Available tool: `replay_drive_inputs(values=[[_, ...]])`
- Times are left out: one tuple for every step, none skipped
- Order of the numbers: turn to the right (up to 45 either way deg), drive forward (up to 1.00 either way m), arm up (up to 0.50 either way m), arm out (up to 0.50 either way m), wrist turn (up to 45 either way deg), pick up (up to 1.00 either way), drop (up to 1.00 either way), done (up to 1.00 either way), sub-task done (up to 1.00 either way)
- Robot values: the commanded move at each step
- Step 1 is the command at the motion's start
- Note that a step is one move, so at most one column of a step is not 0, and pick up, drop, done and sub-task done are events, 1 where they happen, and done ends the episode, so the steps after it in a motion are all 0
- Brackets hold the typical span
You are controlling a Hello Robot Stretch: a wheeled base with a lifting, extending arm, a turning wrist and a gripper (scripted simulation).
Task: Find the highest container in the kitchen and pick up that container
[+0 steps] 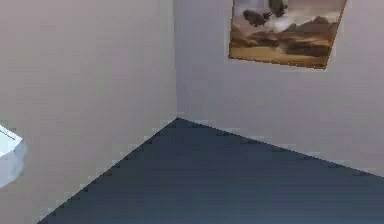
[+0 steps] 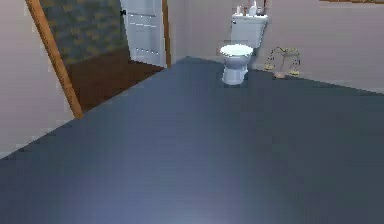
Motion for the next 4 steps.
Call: replay_drive_inputs(values=[[45.0, 0.00, 0.00, 0.00, 0.0, 0.00, 0.00, 0.00, 0.00], [24.0, 0.00, 0.00, 0.00, 0.0, 0.00, 0.00, 0.00, 0.00], [0.0, 1.00, 0.00, 0.00, 0.0, 0.00, 0.00, 0.00, 0.00], [0.0, 1.00, 0.00, 0.00, 0.0, 0.00, 0.00, 0.00, 0.00]])
